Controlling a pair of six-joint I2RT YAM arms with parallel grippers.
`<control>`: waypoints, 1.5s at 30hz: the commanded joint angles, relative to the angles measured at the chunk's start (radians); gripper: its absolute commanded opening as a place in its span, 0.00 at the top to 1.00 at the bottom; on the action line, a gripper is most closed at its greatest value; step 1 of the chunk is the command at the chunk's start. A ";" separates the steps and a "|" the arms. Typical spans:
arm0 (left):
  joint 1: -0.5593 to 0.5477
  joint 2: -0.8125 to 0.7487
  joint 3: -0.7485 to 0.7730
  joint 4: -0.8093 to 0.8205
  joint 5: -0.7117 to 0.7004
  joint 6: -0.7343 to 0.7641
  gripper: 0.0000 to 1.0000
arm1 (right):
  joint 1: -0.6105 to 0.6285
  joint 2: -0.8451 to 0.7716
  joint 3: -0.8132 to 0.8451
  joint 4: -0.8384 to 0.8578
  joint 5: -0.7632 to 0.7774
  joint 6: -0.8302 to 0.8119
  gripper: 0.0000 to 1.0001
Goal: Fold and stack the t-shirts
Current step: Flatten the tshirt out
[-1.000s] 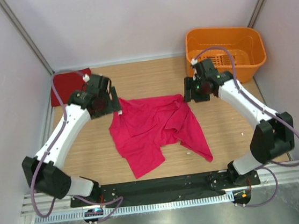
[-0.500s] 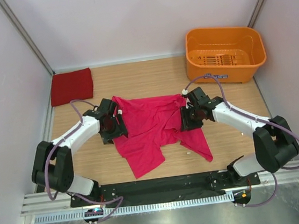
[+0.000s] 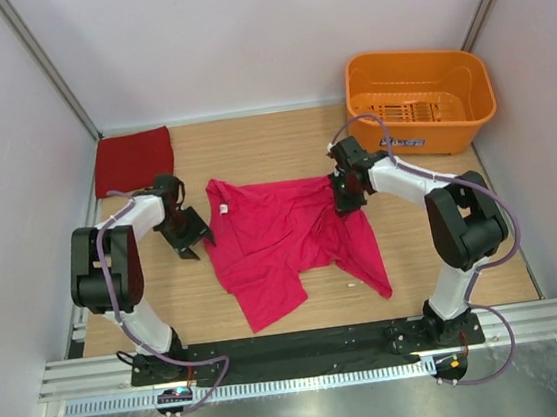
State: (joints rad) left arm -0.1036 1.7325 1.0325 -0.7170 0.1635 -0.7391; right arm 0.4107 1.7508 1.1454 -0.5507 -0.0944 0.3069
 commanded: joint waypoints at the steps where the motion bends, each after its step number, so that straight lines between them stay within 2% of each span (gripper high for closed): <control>1: 0.083 0.044 -0.002 0.071 -0.074 0.092 0.44 | -0.026 0.010 0.129 -0.075 0.090 -0.058 0.88; 2: 0.091 0.038 0.006 0.064 -0.085 0.116 0.54 | -0.029 0.010 0.142 -0.093 0.125 -0.061 0.88; 5: 0.096 0.000 0.046 0.025 -0.149 0.151 0.70 | -0.053 0.001 0.174 -0.117 0.160 -0.058 0.88; 8: 0.096 -0.059 0.066 0.008 -0.156 0.181 0.79 | -0.108 -0.010 0.181 -0.118 0.194 -0.045 0.88; 9: 0.096 -0.073 0.069 -0.005 -0.157 0.182 0.77 | -0.133 -0.010 0.186 -0.120 0.191 -0.045 0.87; 10: 0.096 -0.088 0.066 -0.009 -0.154 0.184 0.74 | -0.139 -0.005 0.194 -0.124 0.196 -0.043 0.74; 11: 0.096 -0.112 0.061 -0.012 -0.141 0.181 0.61 | -0.145 -0.005 0.195 -0.136 0.208 -0.042 0.66; 14: 0.096 -0.164 0.009 -0.001 -0.105 0.155 0.42 | -0.148 -0.046 0.162 -0.144 0.275 -0.048 0.46; 16: 0.093 -0.183 -0.052 0.040 -0.038 0.121 0.39 | -0.147 -0.120 0.110 -0.147 0.343 -0.054 0.35; 17: 0.090 -0.188 -0.074 0.072 0.012 0.110 0.39 | -0.147 -0.151 0.093 -0.150 0.360 -0.058 0.34; 20: 0.065 -0.171 -0.118 0.103 0.042 0.076 0.41 | -0.147 -0.267 0.011 -0.163 0.283 -0.045 0.34; 23: 0.050 -0.133 -0.137 0.145 0.065 0.052 0.48 | -0.145 -0.365 -0.094 -0.183 0.132 0.006 0.35; 26: 0.050 -0.088 -0.144 0.185 0.073 0.043 0.57 | -0.147 -0.434 -0.222 -0.186 0.046 0.090 0.41; 27: 0.050 -0.077 -0.131 0.186 0.068 0.044 0.62 | -0.145 -0.465 -0.246 -0.189 0.044 0.136 0.47; 28: 0.053 -0.055 -0.120 0.185 0.056 0.047 0.79 | -0.147 -0.471 -0.284 -0.202 0.047 0.150 0.48; 29: 0.059 -0.044 -0.108 0.177 0.029 0.059 0.92 | -0.148 -0.474 -0.297 -0.207 0.048 0.159 0.51; 30: 0.076 -0.034 -0.092 0.168 0.010 0.066 1.00 | -0.148 -0.475 -0.308 -0.213 0.051 0.164 0.55; 31: 0.087 -0.019 -0.062 0.162 -0.010 0.073 1.00 | -0.150 -0.476 -0.326 -0.215 0.053 0.167 0.59; 36: 0.151 0.007 0.060 0.088 -0.039 0.138 1.00 | -0.151 -0.501 -0.343 -0.239 0.050 0.175 0.58; 38: 0.153 0.001 0.086 0.064 -0.030 0.142 0.96 | -0.151 -0.524 -0.369 -0.259 0.022 0.196 0.51; 39: 0.153 -0.007 0.084 0.057 -0.021 0.132 0.87 | -0.151 -0.534 -0.401 -0.262 0.001 0.202 0.48; 40: 0.151 -0.020 0.077 0.051 -0.016 0.124 0.66 | -0.151 -0.562 -0.420 -0.267 -0.005 0.208 0.47; 42: 0.151 -0.091 0.022 0.047 0.001 0.104 0.50 | -0.151 -0.582 -0.449 -0.273 -0.013 0.235 0.46; 43: 0.148 -0.121 -0.007 0.044 0.010 0.083 0.45 | -0.151 -0.588 -0.449 -0.293 -0.007 0.248 0.45; 45: 0.131 -0.248 -0.099 0.034 0.011 0.054 0.43 | -0.151 -0.597 -0.450 -0.304 -0.007 0.285 0.46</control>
State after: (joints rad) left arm 0.0444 1.6478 1.0122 -0.6201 0.1604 -0.6476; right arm 0.2596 1.1828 0.6937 -0.8265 -0.0807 0.5270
